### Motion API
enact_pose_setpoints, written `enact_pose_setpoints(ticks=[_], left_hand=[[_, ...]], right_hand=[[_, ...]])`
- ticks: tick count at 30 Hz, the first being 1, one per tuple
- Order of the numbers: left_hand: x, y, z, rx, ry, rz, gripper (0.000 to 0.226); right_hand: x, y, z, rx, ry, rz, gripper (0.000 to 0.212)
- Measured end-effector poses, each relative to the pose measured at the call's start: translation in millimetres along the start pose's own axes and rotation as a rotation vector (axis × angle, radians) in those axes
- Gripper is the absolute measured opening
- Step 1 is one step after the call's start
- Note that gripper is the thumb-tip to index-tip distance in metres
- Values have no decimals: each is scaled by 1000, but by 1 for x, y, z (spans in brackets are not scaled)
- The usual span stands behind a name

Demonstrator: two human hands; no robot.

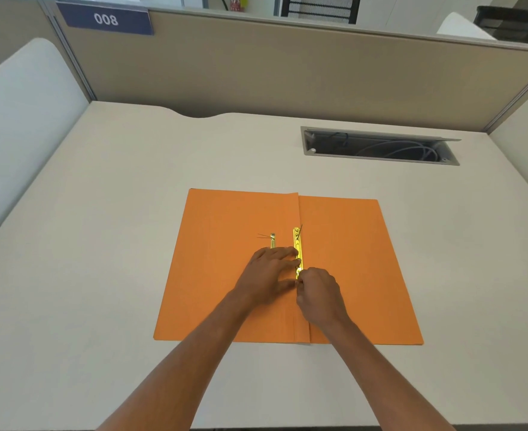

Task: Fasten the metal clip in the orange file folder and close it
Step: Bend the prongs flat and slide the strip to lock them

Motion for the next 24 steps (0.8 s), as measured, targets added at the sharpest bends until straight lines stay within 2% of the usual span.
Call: enact_pose_setpoints(ticks=[11,16,19,22,24], left_hand=[[-2,2,3,-74,11,-77,44],[-1,3,4,-83,10,-108,44],[-1,1,4,-75,10,-104,45],[-1,1,4,-71,4,-115,46],[-1,1,4,-63,0,-120,46]], right_hand=[[21,2,-3,-67,18,114,23],[33,1,-20,12,-32,137,4],[35,1,-18,52,-33,159,11],[32,1,-9,74,3,160,5],[30,5,-5,77,16,131,13]])
Point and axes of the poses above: each hand's wrist, its own x-axis away from the middle knuckle, its own y-axis out of the palm, z = x × y, the point moved 8 cm from there along -x, towards the middle knuckle, and after that the axes turned 1 degree about -x, right-handed, at the moved point
